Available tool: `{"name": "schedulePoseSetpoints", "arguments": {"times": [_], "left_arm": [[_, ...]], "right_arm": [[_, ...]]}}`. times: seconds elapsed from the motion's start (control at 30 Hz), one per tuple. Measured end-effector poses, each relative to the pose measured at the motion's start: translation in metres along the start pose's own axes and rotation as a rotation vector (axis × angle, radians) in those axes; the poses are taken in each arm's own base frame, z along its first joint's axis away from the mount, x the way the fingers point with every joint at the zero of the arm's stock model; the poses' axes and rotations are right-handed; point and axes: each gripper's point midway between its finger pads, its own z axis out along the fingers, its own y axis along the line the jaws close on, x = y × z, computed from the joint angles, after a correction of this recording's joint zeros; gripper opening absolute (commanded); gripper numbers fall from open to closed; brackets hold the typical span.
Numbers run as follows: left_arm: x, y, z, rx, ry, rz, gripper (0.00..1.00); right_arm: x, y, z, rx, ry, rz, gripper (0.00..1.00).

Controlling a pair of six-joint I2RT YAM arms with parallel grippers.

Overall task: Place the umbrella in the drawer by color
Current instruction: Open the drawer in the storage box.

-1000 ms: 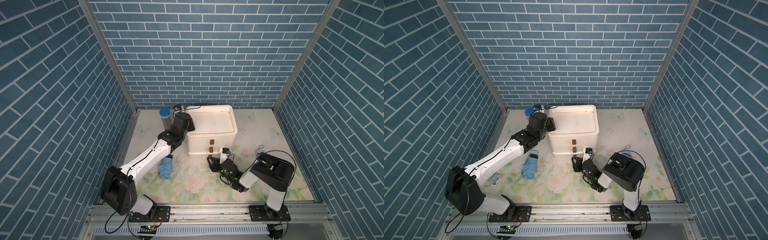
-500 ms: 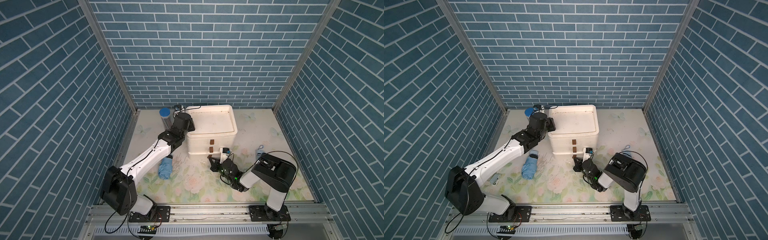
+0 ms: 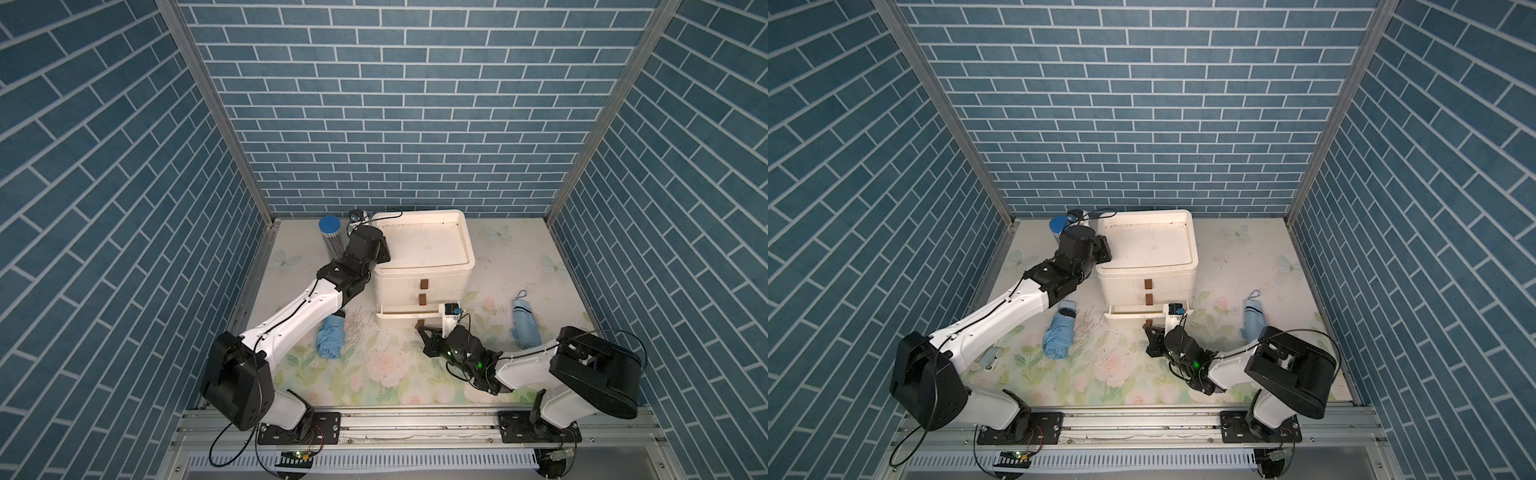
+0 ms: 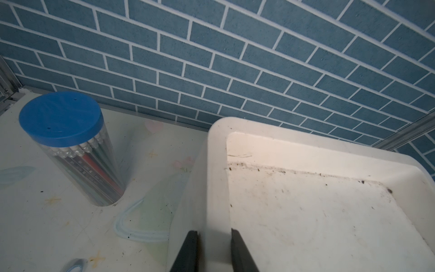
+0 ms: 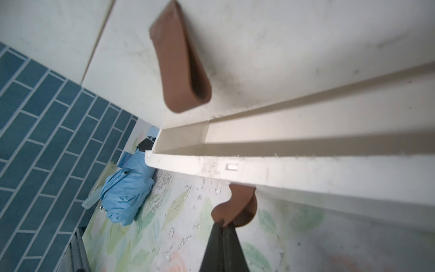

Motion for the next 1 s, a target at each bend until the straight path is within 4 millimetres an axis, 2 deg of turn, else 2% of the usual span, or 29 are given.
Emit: {"name": "schedulePoseSetpoints", "arguments": {"times": [0.2,0.37,0.43,0.57,0.63,0.8,0.93,0.97,1.0], "left_arm": [[0.0,0.0,0.0,-0.009,-0.001,0.003,0.0],[0.0,0.0,0.0,-0.015,-0.002,0.004,0.0],[0.0,0.001,0.0,-0.018,-0.003,0.005,0.0],[0.0,0.001,0.001,-0.024,-0.002,0.007,0.0],[0.0,0.001,0.001,-0.03,0.0,0.004,0.0],[0.001,0.001,0.001,-0.035,-0.001,0.001,0.0],[0.0,0.001,0.0,-0.036,0.001,0.002,0.0],[0.0,0.001,0.0,-0.036,0.002,0.003,0.07],[0.0,0.001,0.0,-0.038,0.004,0.005,0.13]], "right_arm": [[0.013,0.01,-0.025,0.011,0.061,-0.039,0.0],[0.032,0.019,-0.05,0.012,0.138,-0.079,0.0],[0.039,0.02,-0.061,0.014,0.16,-0.091,0.0],[0.042,0.01,-0.077,0.04,0.15,-0.078,0.0],[0.042,0.008,-0.081,0.049,0.141,-0.081,0.0],[0.063,0.013,-0.091,0.032,0.205,-0.122,0.0],[0.068,0.007,-0.095,0.066,0.221,-0.159,0.0],[0.066,0.007,-0.096,0.081,0.219,-0.168,0.1],[0.062,0.007,-0.096,0.098,0.21,-0.175,0.24]]}}
